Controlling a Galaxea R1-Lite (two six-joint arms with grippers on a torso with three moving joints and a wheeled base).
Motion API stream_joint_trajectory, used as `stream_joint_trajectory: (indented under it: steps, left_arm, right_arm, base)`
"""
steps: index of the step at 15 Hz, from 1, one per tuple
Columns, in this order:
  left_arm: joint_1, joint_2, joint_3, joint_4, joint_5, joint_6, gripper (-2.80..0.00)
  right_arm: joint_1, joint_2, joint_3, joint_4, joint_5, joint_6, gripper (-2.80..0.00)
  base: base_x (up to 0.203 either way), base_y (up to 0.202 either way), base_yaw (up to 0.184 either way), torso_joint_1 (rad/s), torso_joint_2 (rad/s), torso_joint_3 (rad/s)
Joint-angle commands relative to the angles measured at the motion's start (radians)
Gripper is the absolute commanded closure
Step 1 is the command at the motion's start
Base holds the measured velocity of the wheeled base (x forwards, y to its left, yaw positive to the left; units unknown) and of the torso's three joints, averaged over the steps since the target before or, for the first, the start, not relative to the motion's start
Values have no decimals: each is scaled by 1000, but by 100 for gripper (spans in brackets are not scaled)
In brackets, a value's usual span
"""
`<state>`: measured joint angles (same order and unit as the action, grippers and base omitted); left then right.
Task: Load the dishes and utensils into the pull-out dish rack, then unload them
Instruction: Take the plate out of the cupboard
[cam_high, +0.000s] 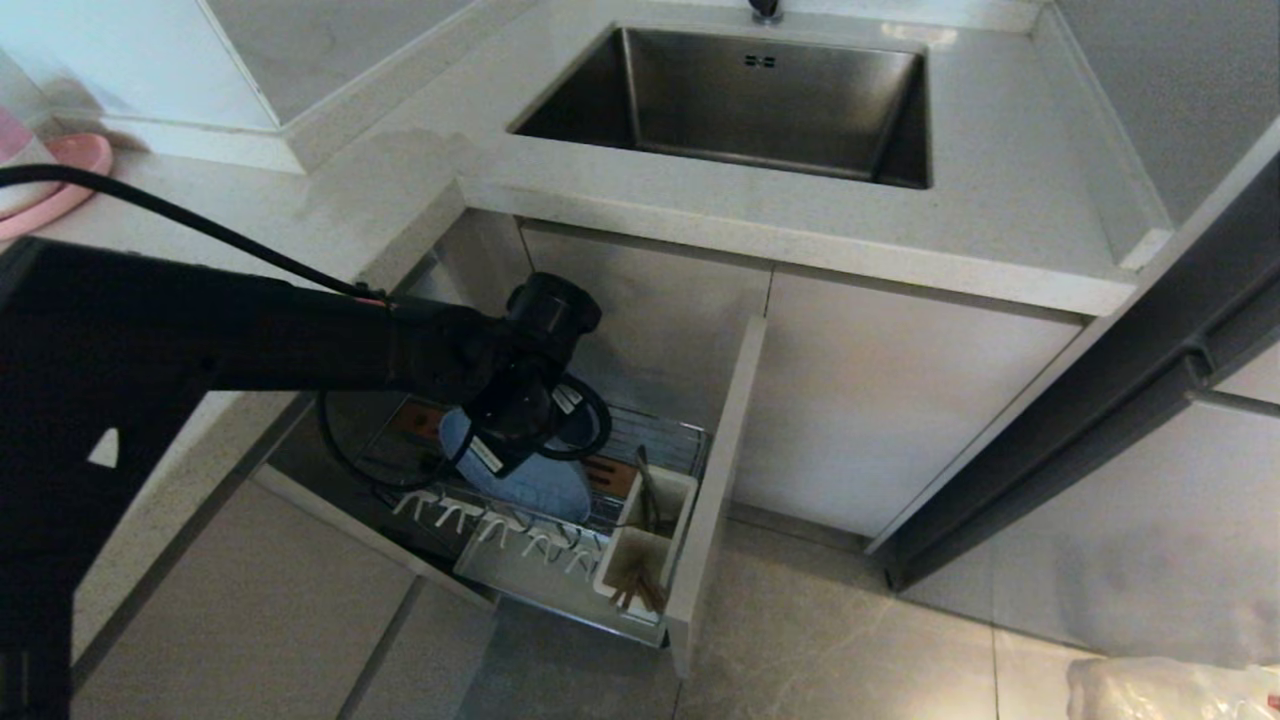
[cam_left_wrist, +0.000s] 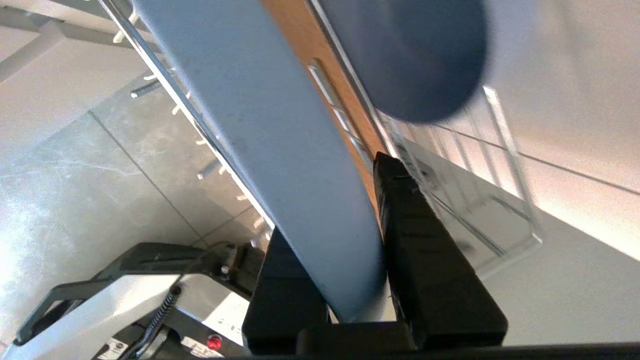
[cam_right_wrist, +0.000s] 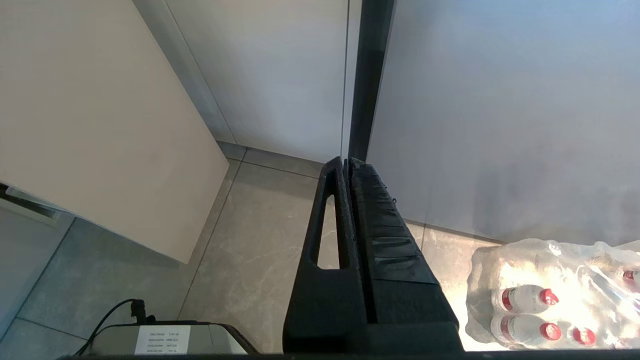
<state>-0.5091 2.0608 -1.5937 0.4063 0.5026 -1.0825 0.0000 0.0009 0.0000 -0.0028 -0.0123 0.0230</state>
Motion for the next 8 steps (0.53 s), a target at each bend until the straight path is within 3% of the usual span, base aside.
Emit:
stream_joint_trajectory:
  steps: [1, 8]
  left_arm:
    - [-10, -53, 4, 0, 4, -8, 0]
    - [-73, -231, 24, 7, 6, -7, 0]
  right_arm:
    - [0, 1, 0, 0, 0, 0, 0]
    - [0, -1, 0, 0, 0, 0, 0]
  base:
    - [0, 0, 0, 0, 0, 0]
    - [0, 0, 0, 0, 0, 0]
